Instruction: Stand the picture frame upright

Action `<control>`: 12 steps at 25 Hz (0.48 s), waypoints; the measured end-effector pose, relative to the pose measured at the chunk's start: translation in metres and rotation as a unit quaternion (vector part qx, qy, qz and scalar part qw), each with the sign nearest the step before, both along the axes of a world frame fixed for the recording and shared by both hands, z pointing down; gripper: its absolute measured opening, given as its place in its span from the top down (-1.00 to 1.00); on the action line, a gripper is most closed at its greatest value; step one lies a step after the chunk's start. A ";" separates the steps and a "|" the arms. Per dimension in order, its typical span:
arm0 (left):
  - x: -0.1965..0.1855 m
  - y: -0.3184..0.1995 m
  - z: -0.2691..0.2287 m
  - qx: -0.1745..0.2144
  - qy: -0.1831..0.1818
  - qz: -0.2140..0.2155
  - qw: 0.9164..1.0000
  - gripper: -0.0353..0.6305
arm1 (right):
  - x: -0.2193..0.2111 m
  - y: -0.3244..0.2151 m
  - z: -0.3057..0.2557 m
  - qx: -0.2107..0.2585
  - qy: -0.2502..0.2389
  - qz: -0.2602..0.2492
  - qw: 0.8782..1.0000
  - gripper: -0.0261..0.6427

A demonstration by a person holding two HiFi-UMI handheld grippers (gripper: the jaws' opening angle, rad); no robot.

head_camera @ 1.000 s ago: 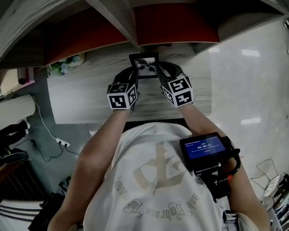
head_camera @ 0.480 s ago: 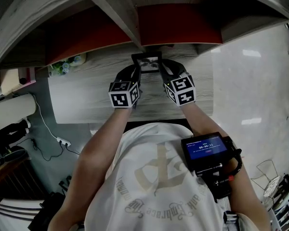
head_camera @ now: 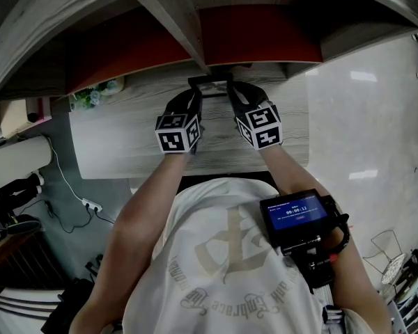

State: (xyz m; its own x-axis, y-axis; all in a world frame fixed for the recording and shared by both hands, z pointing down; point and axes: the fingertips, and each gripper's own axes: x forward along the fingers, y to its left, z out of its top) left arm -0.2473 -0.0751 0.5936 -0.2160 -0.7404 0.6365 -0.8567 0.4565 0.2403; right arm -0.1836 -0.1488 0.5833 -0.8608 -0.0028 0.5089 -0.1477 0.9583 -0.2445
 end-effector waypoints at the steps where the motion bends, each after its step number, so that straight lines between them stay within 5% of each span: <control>1: 0.000 -0.001 0.000 0.000 0.000 0.000 1.000 0.68 | 0.000 -0.001 0.000 0.000 0.001 0.001 1.000 0.70; 12: 0.002 -0.007 0.007 -0.008 0.004 0.005 1.000 0.68 | 0.004 -0.005 0.007 -0.002 0.014 -0.001 1.000 0.70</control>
